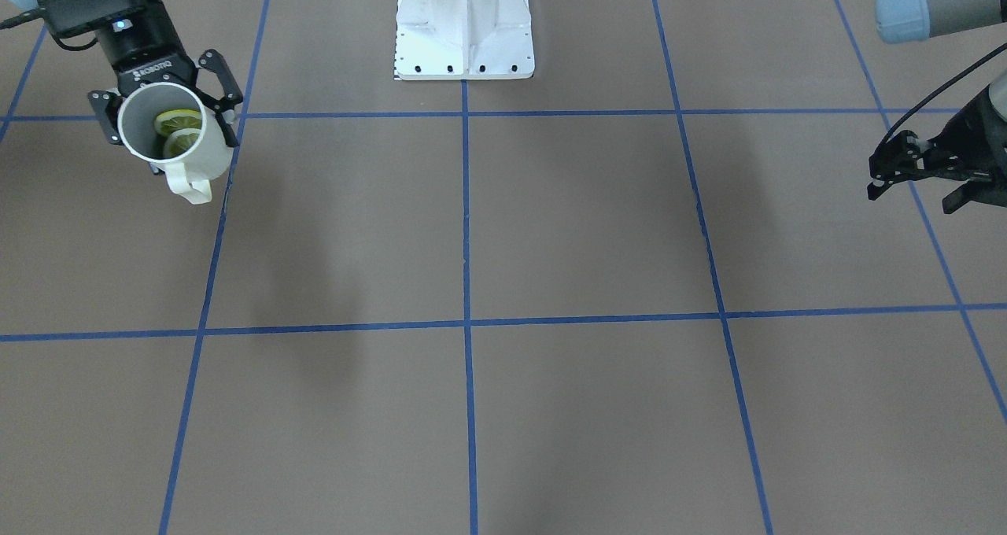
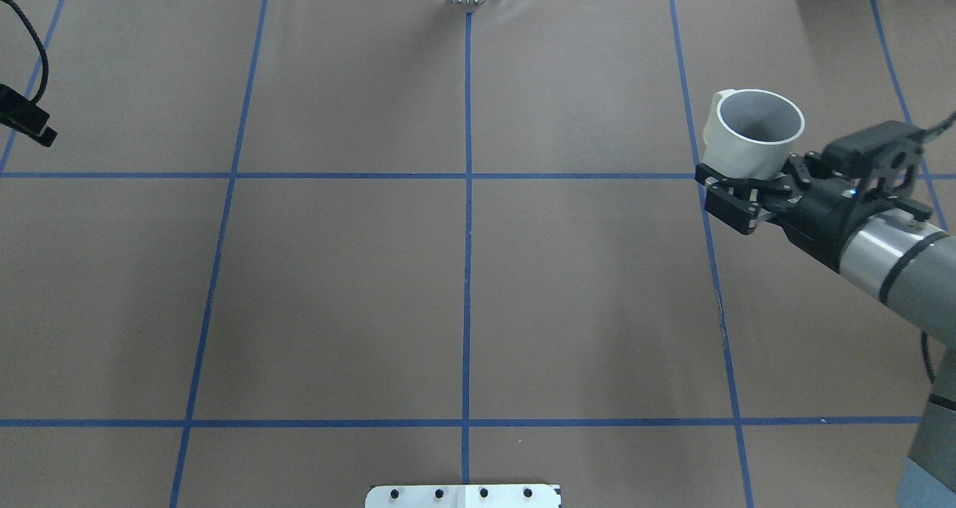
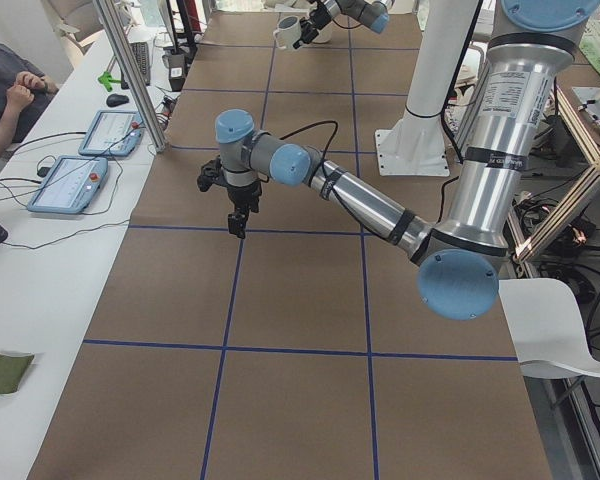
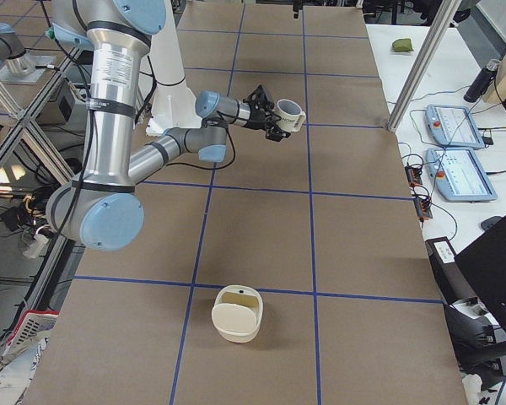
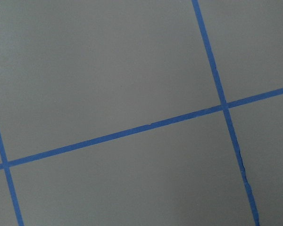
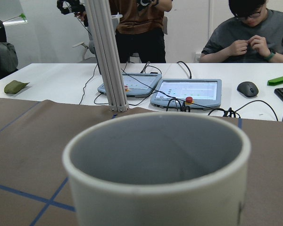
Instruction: Left arm hands cup to right arm to dump lemon
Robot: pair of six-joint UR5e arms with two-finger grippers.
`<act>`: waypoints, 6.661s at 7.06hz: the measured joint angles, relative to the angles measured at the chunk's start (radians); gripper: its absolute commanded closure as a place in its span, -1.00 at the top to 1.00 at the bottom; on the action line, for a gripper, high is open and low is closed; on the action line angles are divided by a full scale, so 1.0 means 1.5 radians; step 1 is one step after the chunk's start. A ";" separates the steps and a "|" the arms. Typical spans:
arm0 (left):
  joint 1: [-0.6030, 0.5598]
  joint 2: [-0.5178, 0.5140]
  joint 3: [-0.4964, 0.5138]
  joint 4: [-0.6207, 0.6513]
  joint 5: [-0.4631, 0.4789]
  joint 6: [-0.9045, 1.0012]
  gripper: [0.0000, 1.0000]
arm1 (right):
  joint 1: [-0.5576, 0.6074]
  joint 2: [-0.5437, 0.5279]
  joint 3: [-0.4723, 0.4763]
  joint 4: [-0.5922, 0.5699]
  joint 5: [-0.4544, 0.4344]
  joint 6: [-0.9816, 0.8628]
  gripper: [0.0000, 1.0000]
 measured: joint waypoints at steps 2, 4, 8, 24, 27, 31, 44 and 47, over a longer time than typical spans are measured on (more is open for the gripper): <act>-0.009 0.009 0.021 0.000 -0.001 0.049 1.00 | 0.012 -0.111 -0.080 0.233 -0.011 0.059 -1.00; -0.015 0.012 0.029 0.001 -0.003 0.067 1.00 | 0.018 -0.157 -0.274 0.524 -0.016 0.106 -1.00; -0.015 0.012 0.029 0.000 -0.006 0.065 1.00 | 0.099 -0.191 -0.461 0.723 -0.013 0.355 -1.00; -0.016 0.006 0.018 0.001 -0.007 0.052 1.00 | 0.216 -0.155 -0.603 1.048 -0.015 1.153 -1.00; -0.016 0.004 0.018 0.001 -0.008 0.049 1.00 | 0.227 -0.154 -0.616 1.073 -0.015 1.265 -1.00; -0.015 0.003 0.018 0.001 -0.008 0.048 1.00 | 0.246 -0.154 -0.618 1.091 -0.017 1.376 -1.00; -0.016 0.006 0.019 0.001 -0.030 0.048 1.00 | 0.732 -0.141 -0.332 0.579 0.717 0.530 -1.00; -0.016 0.006 0.019 0.001 -0.031 0.042 1.00 | 0.740 -0.123 -0.322 0.454 0.742 0.139 -1.00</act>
